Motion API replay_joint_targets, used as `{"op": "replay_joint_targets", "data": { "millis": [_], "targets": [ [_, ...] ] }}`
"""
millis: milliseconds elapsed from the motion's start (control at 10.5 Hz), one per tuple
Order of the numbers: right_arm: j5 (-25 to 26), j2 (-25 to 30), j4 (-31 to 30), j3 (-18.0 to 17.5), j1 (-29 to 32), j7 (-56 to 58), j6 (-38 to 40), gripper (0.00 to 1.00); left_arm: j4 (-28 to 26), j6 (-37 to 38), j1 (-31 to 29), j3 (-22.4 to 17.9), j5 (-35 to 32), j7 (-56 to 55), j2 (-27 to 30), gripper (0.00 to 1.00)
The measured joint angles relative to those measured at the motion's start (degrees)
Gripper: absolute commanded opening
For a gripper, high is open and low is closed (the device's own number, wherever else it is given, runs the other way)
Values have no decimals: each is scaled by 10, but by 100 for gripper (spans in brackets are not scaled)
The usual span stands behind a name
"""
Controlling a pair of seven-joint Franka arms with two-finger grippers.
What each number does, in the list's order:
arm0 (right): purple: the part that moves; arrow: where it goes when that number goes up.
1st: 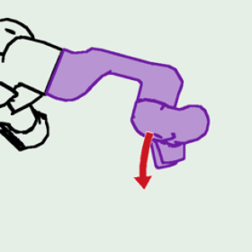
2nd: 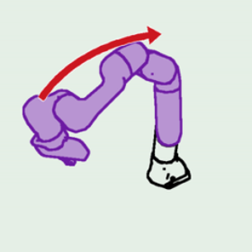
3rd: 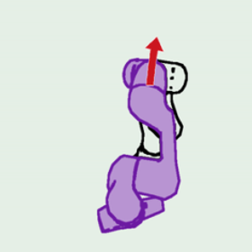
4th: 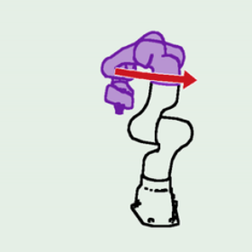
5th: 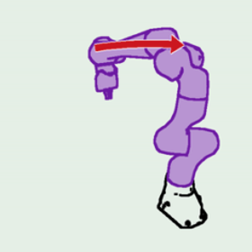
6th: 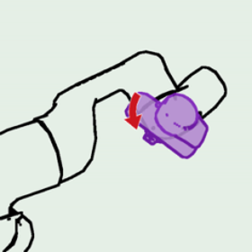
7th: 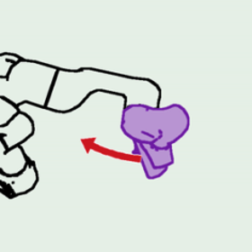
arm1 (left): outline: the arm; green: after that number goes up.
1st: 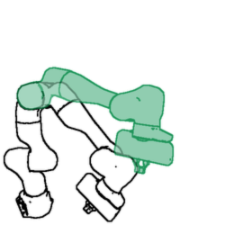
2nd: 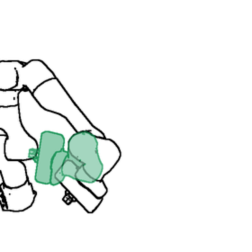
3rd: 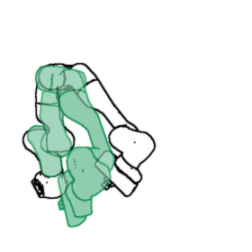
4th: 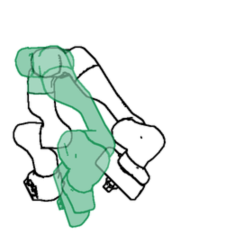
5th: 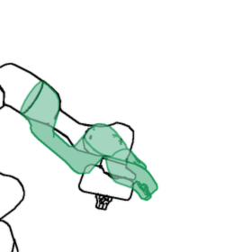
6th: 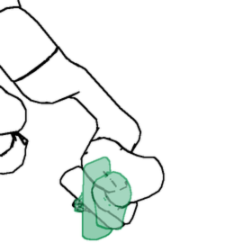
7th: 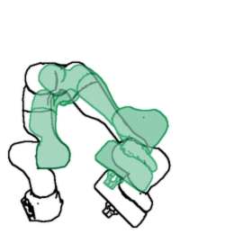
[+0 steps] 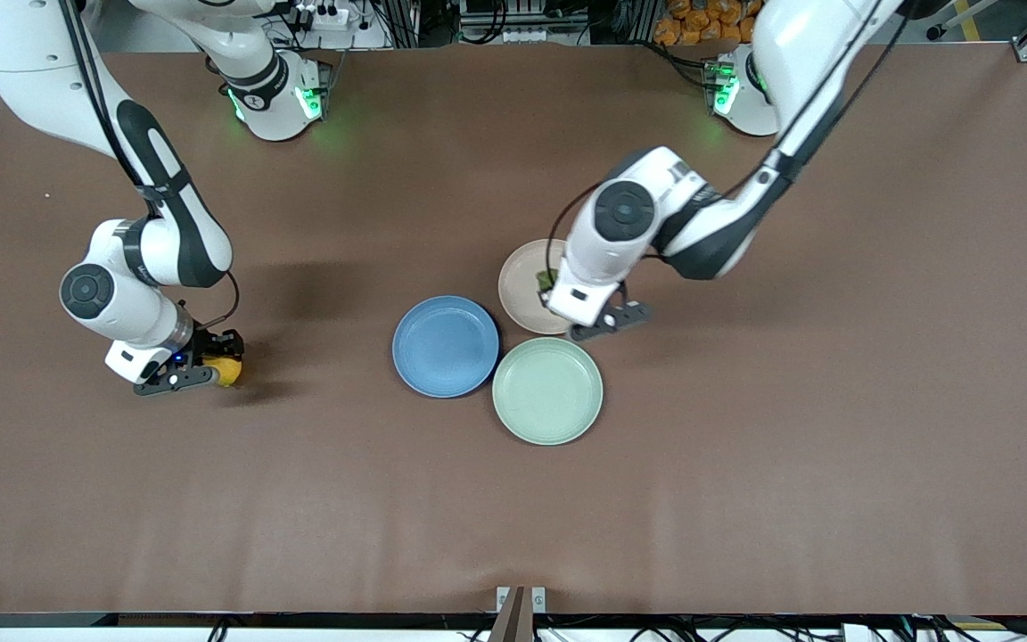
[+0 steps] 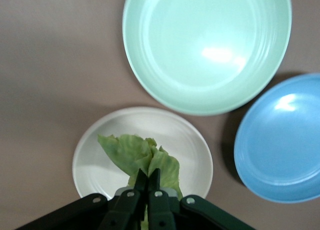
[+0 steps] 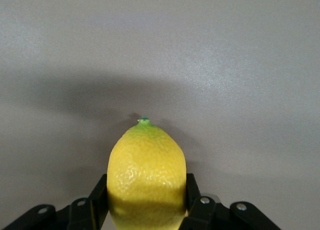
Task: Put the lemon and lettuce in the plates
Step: 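Carry the lettuce with the left gripper over the beige plate, then release the lettuce onto the beige plate while the right gripper carries the lemon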
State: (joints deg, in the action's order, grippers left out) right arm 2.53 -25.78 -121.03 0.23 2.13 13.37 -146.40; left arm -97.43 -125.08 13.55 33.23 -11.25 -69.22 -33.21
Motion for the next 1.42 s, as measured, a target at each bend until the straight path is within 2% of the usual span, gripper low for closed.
{"op": "replay_joint_targets", "data": {
  "millis": [190,380,474,664,854,949,1234,1423],
  "targets": [
    [-1,1,8,-2,-9,0,5,0,0,0,10,0,0,-10,-9,1],
    [-2,5,44,-9,-26,0,63,0,1,0,9,-3,0,-10,-17,100],
    [-8,10,76,-13,-41,0,111,0,1,0,8,-4,0,-10,-21,100],
    [-57,19,129,-18,-81,-9,167,0,2,0,9,-4,0,-20,-25,100],
    [-83,19,149,-29,-131,-66,177,0,12,0,8,-4,-1,-29,-23,100],
    [-83,16,153,-48,-146,-108,177,0,18,-1,6,-4,-2,-29,-16,100],
    [-84,-15,196,-115,-180,-243,172,0,32,19,-24,-4,-8,-27,56,100],
    [-84,-56,241,-135,-201,-311,172,0,33,42,-69,-5,-9,16,119,100]
  ]
}}
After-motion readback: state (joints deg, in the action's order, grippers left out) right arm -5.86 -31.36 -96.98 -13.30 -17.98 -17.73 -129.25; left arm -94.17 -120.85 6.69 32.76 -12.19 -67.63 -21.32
